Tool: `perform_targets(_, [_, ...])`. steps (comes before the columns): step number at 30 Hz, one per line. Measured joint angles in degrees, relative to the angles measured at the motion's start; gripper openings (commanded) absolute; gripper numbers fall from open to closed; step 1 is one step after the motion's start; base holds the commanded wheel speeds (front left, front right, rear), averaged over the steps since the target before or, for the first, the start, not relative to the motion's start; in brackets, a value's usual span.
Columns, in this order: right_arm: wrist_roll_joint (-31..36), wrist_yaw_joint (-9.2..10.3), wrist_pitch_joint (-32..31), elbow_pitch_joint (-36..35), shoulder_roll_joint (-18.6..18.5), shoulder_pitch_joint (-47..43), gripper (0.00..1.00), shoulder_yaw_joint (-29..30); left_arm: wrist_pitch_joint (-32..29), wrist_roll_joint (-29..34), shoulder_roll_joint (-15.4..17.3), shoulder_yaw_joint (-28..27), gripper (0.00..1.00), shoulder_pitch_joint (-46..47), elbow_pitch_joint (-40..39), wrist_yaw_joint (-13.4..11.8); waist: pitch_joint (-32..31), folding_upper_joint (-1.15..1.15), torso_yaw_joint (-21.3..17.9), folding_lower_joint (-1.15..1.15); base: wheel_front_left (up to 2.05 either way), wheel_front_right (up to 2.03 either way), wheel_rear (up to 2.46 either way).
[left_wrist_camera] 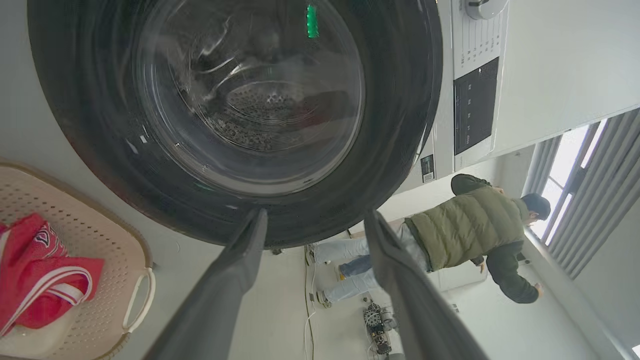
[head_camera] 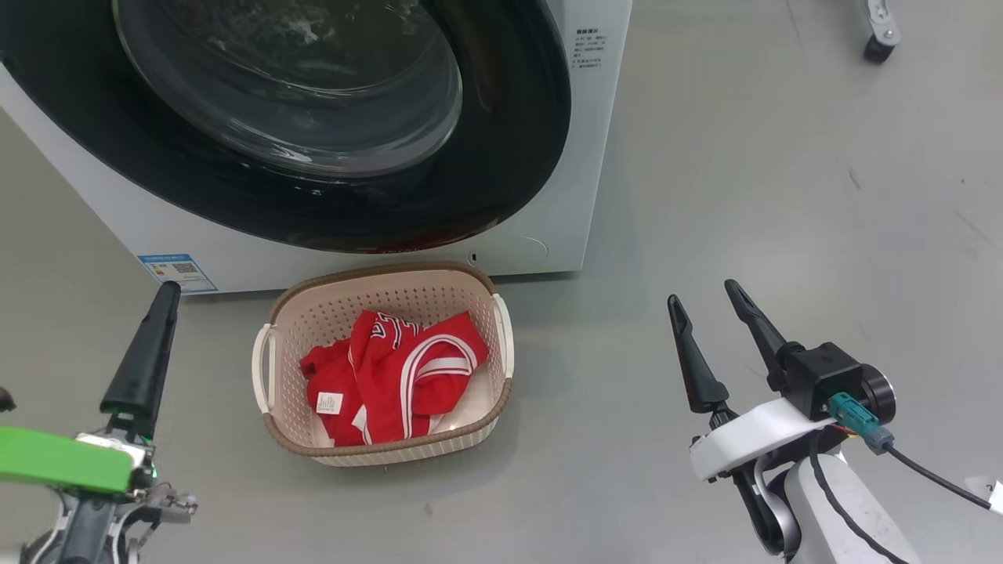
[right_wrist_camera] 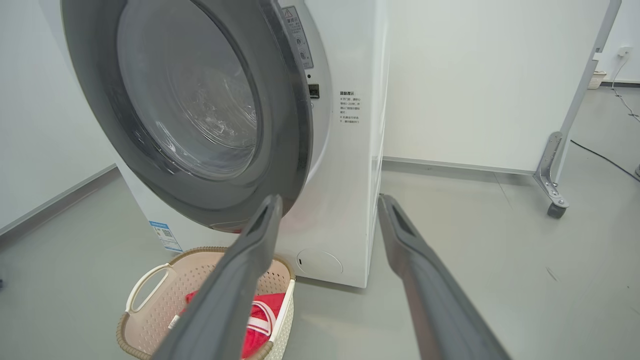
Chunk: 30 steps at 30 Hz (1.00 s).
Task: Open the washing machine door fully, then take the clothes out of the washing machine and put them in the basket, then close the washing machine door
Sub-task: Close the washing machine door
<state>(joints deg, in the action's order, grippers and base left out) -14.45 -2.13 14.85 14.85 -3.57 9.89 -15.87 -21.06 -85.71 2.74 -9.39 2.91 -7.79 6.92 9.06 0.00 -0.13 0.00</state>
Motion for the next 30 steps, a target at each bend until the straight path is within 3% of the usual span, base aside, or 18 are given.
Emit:
perform_targets(8, [0.2,-0.33,0.0,0.2,0.1,0.0,1.00,0.4,11.6,22.8,2.8,3.0,1.00,-2.4,-4.6,0.0,-1.5,0.00,-0.3,0.00,0.00,0.00,0.00])
perform_targets(18, [0.3,-0.31,0.0,0.2,0.1,-1.6,1.00,2.2,26.9,51.3,6.4,4.4,1.00,-5.8,-3.1,-0.2,-2.7,0.00,-1.3,0.00,0.00,0.00,0.00])
perform_targets(24, [0.4,-0.26,0.0,0.4,0.1,-2.7,1.00,2.7,30.3,61.0,7.1,7.8,1.00,-9.1,0.8,-4.2,-3.7,0.00,-1.5,0.00,0.00,0.00,0.00])
perform_targets(30, [0.4,-0.26,0.0,0.5,0.2,-4.6,1.00,3.1,32.1,65.9,6.9,11.1,1.00,-11.7,4.2,-6.7,-5.0,0.00,-1.5,0.00,0.00,0.00,0.00])
